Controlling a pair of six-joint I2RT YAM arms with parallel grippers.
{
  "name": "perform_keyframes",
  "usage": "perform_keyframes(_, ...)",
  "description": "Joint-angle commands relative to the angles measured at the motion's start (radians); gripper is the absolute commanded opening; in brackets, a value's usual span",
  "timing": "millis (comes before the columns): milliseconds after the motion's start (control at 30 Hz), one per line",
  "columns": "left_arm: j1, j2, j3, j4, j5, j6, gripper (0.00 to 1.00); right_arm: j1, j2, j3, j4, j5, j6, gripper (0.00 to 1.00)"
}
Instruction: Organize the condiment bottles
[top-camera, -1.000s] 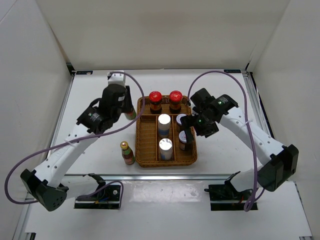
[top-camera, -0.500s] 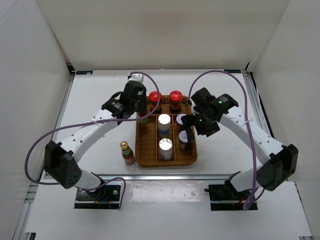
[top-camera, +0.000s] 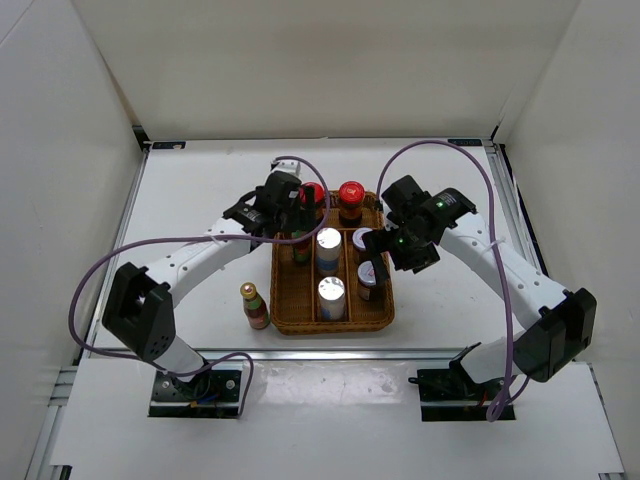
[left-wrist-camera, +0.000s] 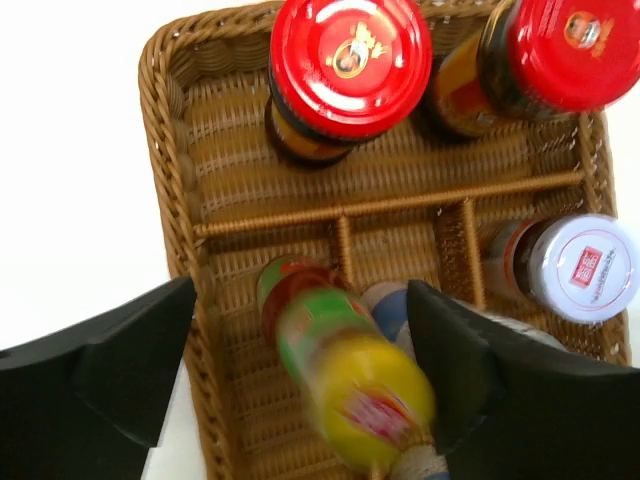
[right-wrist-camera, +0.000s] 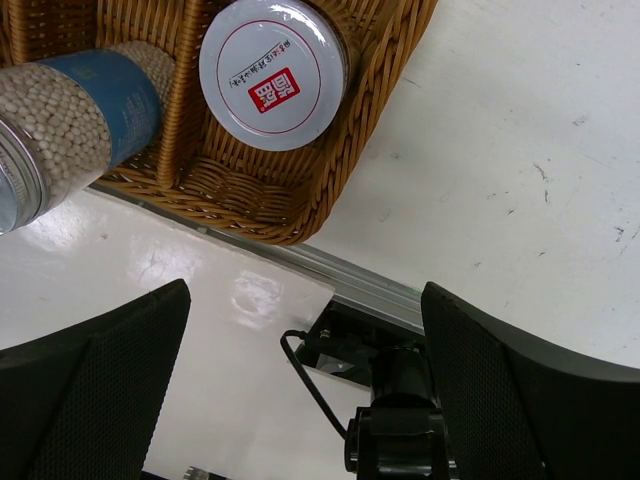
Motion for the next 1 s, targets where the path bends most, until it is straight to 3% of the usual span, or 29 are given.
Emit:
perform_keyframes(0,-0.002,-0.023,0.004,0.052,0.008,-0.025,0.99,-0.003,-0.021,0.005,0.011,0.015,-0.009,1.0)
perform_keyframes(333,-0.002,-0.284,0.119,0.019,-0.084,0.12,0.99,-0.003,-0.01,0.005,0.011,0.015,-0.009,1.0)
perform_keyframes(467,-0.002,-0.457,-0.006,-0.019,-0.072,0.124,0.99,-0.003,-0.01,-0.004,0.011,0.006,-0.009,1.0)
perform_keyframes(600,-0.024,-0.687,-0.294,-0.053,0.012,0.077,0.99,-0.003,-0.001,-0.004,0.011,-0.012,-0.009,1.0)
perform_keyframes(733,-0.024,-0.909,-0.473,-0.053,0.085,0.008,0.99,-0.003,0.008,-0.004,0.011,-0.024,-0.009,1.0)
perform_keyframes(967,-0.024,-0.922,-0.539,-0.076,0.095,-0.002,0.99,-0.003,0.018,-0.004,0.011,-0.046,-0.009,1.0)
